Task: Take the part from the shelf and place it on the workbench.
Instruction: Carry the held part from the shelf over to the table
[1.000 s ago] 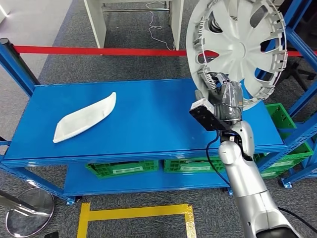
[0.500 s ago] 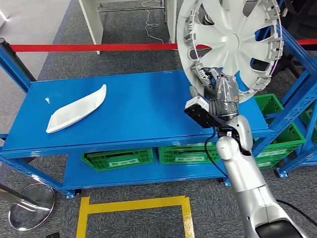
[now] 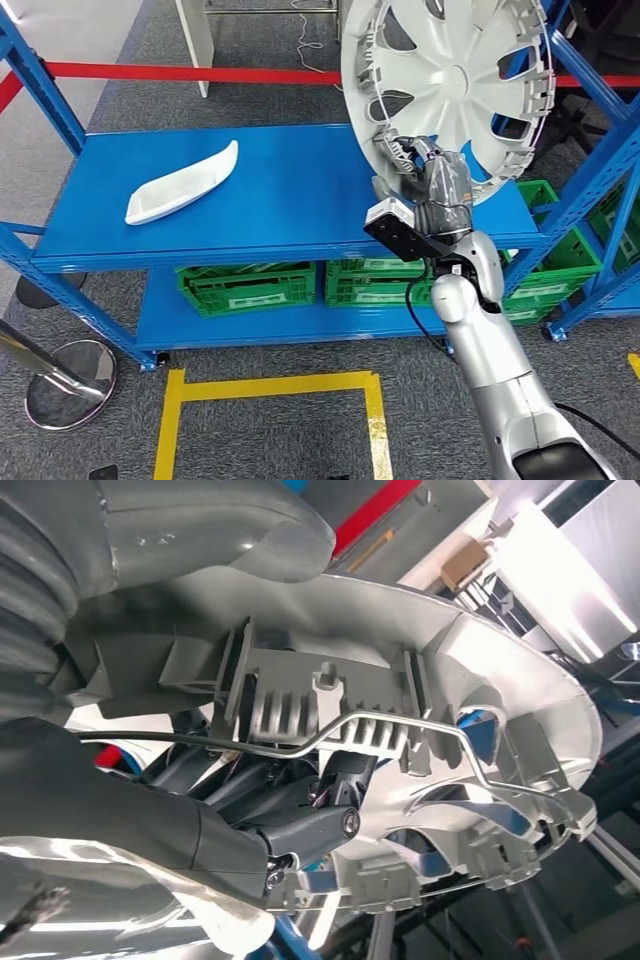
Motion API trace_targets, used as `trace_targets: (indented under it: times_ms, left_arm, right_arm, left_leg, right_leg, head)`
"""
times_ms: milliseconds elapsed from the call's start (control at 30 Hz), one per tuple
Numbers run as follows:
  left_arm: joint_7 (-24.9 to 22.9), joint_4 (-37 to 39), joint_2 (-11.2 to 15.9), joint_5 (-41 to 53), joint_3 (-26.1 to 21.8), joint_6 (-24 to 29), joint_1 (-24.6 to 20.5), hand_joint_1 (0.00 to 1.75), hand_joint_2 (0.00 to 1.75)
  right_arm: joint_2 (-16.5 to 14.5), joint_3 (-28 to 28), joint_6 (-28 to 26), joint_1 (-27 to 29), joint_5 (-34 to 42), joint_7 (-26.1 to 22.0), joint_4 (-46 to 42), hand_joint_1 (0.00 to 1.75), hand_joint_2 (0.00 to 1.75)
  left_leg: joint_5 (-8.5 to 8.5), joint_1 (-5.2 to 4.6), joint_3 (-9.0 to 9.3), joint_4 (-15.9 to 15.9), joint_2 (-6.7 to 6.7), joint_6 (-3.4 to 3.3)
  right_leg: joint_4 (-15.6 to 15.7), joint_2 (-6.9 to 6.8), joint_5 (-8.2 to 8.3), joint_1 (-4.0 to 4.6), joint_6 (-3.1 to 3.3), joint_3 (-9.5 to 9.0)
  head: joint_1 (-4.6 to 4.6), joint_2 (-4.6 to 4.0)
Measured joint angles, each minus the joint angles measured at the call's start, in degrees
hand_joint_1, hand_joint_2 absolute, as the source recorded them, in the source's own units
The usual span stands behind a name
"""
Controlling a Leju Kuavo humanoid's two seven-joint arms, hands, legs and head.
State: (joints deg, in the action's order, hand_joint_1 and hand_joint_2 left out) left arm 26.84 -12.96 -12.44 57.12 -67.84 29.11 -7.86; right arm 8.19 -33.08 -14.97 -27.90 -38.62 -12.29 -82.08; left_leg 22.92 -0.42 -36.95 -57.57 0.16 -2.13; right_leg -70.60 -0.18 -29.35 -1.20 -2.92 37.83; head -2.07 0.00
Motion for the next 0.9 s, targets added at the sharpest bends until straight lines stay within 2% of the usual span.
trace_targets:
  times_ms: [33, 67, 100, 133, 200, 233, 267, 300, 333, 367, 400, 433, 467, 500, 533, 567, 600, 633, 700, 733, 767, 800, 867, 900]
  left_arm:
    - [0.0, 0.0, 0.0, 0.0, 0.0, 0.0, 0.0, 0.00, 1.75]
    - [0.0, 0.0, 0.0, 0.0, 0.0, 0.0, 0.0, 0.00, 1.75]
    - [0.0, 0.0, 0.0, 0.0, 0.0, 0.1, 0.1, 0.00, 1.75]
    - [0.0, 0.0, 0.0, 0.0, 0.0, 0.1, 0.1, 0.00, 1.75]
    - [0.0, 0.0, 0.1, 0.0, 0.0, 0.1, 0.3, 0.00, 1.75]
    - [0.0, 0.0, 0.2, 0.0, 0.0, 0.1, 0.4, 0.00, 1.75]
    - [0.0, 0.0, 0.2, 0.0, 0.0, 0.2, 0.6, 0.00, 1.75]
    - [0.0, 0.0, 0.2, 0.0, 0.0, 0.2, 0.7, 0.00, 1.75]
    - [0.0, 0.0, 0.3, 0.0, 0.0, 0.2, 0.8, 0.00, 1.75]
    - [0.0, 0.0, 0.3, 0.0, 0.0, 0.2, 0.8, 0.00, 1.75]
    - [0.0, 0.0, 0.3, 0.0, 0.0, 0.2, 0.7, 0.00, 1.75]
    - [0.0, 0.0, 0.3, 0.1, 0.0, 0.2, 0.7, 0.00, 1.75]
    - [0.0, 0.0, 0.3, 0.1, 0.0, 0.2, 0.7, 0.00, 1.75]
    - [0.0, 0.0, 0.3, 0.2, 0.1, 0.2, 0.7, 0.00, 1.75]
    - [0.0, 0.0, 0.3, 0.2, 0.1, 0.2, 0.7, 0.00, 1.75]
    - [0.0, 0.0, 0.4, 0.2, 0.1, 0.2, 0.6, 0.00, 1.75]
    - [0.0, 0.0, 0.4, 0.3, 0.1, 0.2, 0.6, 0.00, 1.75]
    - [0.0, 0.0, 0.4, 0.3, 0.1, 0.2, 0.6, 0.00, 1.75]
    - [0.0, 0.0, 0.4, 0.3, 0.1, 0.2, 0.7, 0.00, 1.75]
    - [-0.1, 0.0, 0.5, 0.3, 0.1, 0.2, 0.7, 0.00, 1.75]
    - [-0.1, 0.0, 0.5, 0.2, 0.1, 0.2, 0.7, 0.00, 1.75]
    - [-0.1, 0.0, 0.5, 0.2, 0.1, 0.2, 0.7, 0.00, 1.75]
    - [-0.1, 0.0, 0.6, 0.3, 0.2, 0.2, 0.6, 0.00, 1.75]
    - [-0.1, 0.0, 0.6, 0.3, 0.2, 0.2, 0.6, 0.00, 1.75]
  right_arm:
    - [0.0, 0.0, -0.1, 0.0, 0.1, 0.0, 0.0, 1.75, 1.75]
    - [0.0, 0.0, -0.2, 0.0, 0.2, 0.0, -0.2, 1.75, 1.75]
    - [0.0, 0.0, -0.3, 0.0, 0.3, 0.0, -0.3, 1.75, 1.75]
    - [0.1, 0.0, -0.4, 0.0, 0.3, 0.0, -0.3, 1.75, 1.75]
    - [0.3, 0.1, -0.7, 0.2, 0.5, 0.1, -0.4, 1.75, 1.75]
    - [0.5, 0.2, -0.8, 0.2, 0.6, 0.2, -0.4, 1.75, 1.75]
    - [0.6, 0.3, -0.9, 0.2, 0.7, 0.2, -0.4, 1.75, 1.75]
    - [0.7, 0.5, -0.9, 0.2, 0.9, 0.3, -0.5, 1.75, 1.75]
    - [0.9, 0.7, -1.0, 0.2, 1.0, 0.4, -0.5, 1.75, 1.75]
    - [1.1, 0.9, -1.0, 0.2, 1.1, 0.5, -0.6, 1.75, 1.75]
    - [1.3, 1.1, -1.0, 0.3, 1.1, 0.6, -0.6, 1.75, 1.75]
    - [1.6, 1.3, -1.0, 0.4, 1.2, 0.6, -0.6, 1.75, 1.75]
    - [1.9, 1.6, -1.0, 0.5, 1.2, 0.6, -0.7, 1.75, 1.75]
    - [2.1, 1.8, -1.1, 0.6, 1.3, 0.7, -0.8, 1.75, 1.75]
    - [2.3, 2.0, -1.1, 0.7, 1.4, 0.7, -0.9, 1.75, 1.75]
    - [2.4, 2.4, -1.1, 0.7, 1.4, 0.8, -1.0, 1.75, 1.75]
    - [2.6, 2.7, -1.1, 0.7, 1.5, 0.8, -1.2, 1.75, 1.75]
    - [2.7, 2.9, -1.1, 0.7, 1.6, 0.9, -1.4, 1.75, 1.75]
    - [3.1, 3.3, -1.1, 0.8, 1.7, 0.9, -1.6, 1.75, 1.75]
    - [3.3, 3.4, -1.1, 0.8, 1.9, 0.9, -1.7, 1.75, 1.75]
    - [3.5, 3.5, -1.0, 0.9, 2.0, 0.9, -1.8, 1.75, 1.75]
    - [3.7, 3.5, -0.9, 0.9, 2.1, 0.8, -1.8, 1.75, 1.75]
    - [4.0, 3.6, -0.7, 0.9, 2.4, 0.8, -1.8, 1.75, 1.75]
    - [4.1, 3.7, -0.6, 1.0, 2.4, 0.9, -1.8, 1.75, 1.75]
  left_leg:
    - [-0.45, -0.08, -0.69, -0.3, -0.02, 0.24]
    - [-0.85, -0.17, -1.21, -0.5, -0.03, 0.51]
    - [-1.29, -0.24, -1.56, -0.7, -0.02, 0.80]
    - [-1.77, -0.29, -1.82, -0.8, -0.02, 1.10]
    - [-2.38, -0.21, -2.19, -0.7, -0.05, 1.72]
    - [-1.42, -0.13, -2.51, -1.3, -0.09, 2.09]
    - [0.67, -0.03, -3.02, -2.9, -0.11, 2.46]
    - [3.70, 0.14, -3.69, -5.7, -0.12, 2.80]
    - [6.86, 0.25, -4.42, -9.4, -0.11, 3.08]
    - [9.16, 0.36, -4.98, -13.3, -0.11, 3.26]
    - [10.08, 0.43, -5.10, -16.3, -0.11, 3.35]
    - [9.65, 0.48, -4.54, -17.7, -0.11, 3.36]
    - [8.28, 0.51, -3.11, -17.1, -0.11, 3.26]
    - [6.76, 0.53, -0.81, -14.5, -0.12, 3.07]
    - [6.04, 0.50, 2.19, -10.6, -0.17, 2.80]
    - [6.11, 0.43, 5.18, -6.2, -0.23, 2.47]
    - [6.67, 0.33, 7.37, -2.7, -0.29, 2.19]
    - [7.32, 0.18, 8.61, -0.4, -0.34, 1.91]
    - [7.04, 0.08, 8.54, 0.7, -0.26, 1.20]
    - [6.47, 0.11, 8.14, 0.9, -0.14, 0.69]
    - [5.81, 0.17, 7.61, 1.1, -0.01, 0.16]
    - [5.10, 0.20, 6.93, 1.2, 0.10, -0.28]
    - [3.84, -0.08, 5.35, 1.1, 0.14, -0.77]
    - [3.24, -0.23, 4.53, 1.0, 0.14, -0.84]
  right_leg:
    - [4.1, -0.02, 0.16, 0.05, 0.05, -3.45]
    - [8.1, 0.01, -0.43, 0.10, 0.17, -6.40]
    - [11.0, 0.05, -1.34, 0.18, 0.35, -8.31]
    - [12.5, 0.12, -2.04, 0.30, 0.59, -9.16]
    - [13.0, 0.08, -1.56, 0.26, 1.49, -8.49]
    - [13.0, 0.00, -1.03, 0.18, 2.03, -8.04]
    - [13.1, -0.08, -0.39, 0.06, 2.51, -7.47]
    - [13.1, -0.11, 0.25, 0.00, 2.84, -6.94]
    - [13.0, -0.09, 0.89, 0.00, 2.98, -6.12]
    - [13.0, -0.08, 1.56, 0.01, 2.99, -5.29]
    - [12.9, -0.06, 2.20, 0.01, 2.92, -4.43]
    - [12.9, -0.06, 2.82, 0.01, 2.83, -3.60]
    - [12.8, -0.05, 3.39, 0.01, 2.67, -2.79]
    - [12.8, -0.03, 3.91, 0.01, 2.47, -2.10]
    - [12.7, -0.03, 4.38, 0.04, 2.20, -1.54]
    - [12.6, -0.05, 4.81, 0.10, 1.88, -1.14]
    - [12.6, -0.10, 5.28, 0.14, 1.51, -0.86]
    - [12.6, -0.17, 5.80, 0.14, 1.13, -0.64]
    - [12.9, -0.22, 6.66, 0.00, 0.44, -0.27]
    - [12.6, -0.18, 6.11, -0.05, 0.19, 0.18]
    - [11.3, -0.12, 4.50, -0.06, 0.00, 0.84]
    - [8.8, -0.06, 1.94, -0.06, -0.13, 1.77]
    - [1.3, -0.01, -3.29, 0.02, -0.27, 3.66]
    - [-1.9, 0.00, -4.42, 0.08, -0.27, 4.13]
  head:
    - [-0.07, 0.00]
    - [-0.08, 0.00]
    - [-0.07, 0.01]
    - [-0.10, 0.01]
    - [-0.08, 0.01]
    - [-0.03, 0.00]
    - [0.10, 0.00]
    - [0.22, 0.00]
    - [0.35, 0.00]
    - [0.40, 0.00]
    - [0.39, 0.00]
    - [0.39, 0.00]
    - [0.39, 0.00]
    - [0.39, 0.00]
    - [0.39, 0.00]
    - [0.36, 0.00]
    - [0.35, 0.00]
    - [0.32, 0.00]
    - [0.32, 0.00]
    - [0.29, 0.00]
    - [0.25, 0.01]
    - [0.15, 0.01]
    - [-0.02, 0.01]
    - [-0.07, 0.00]
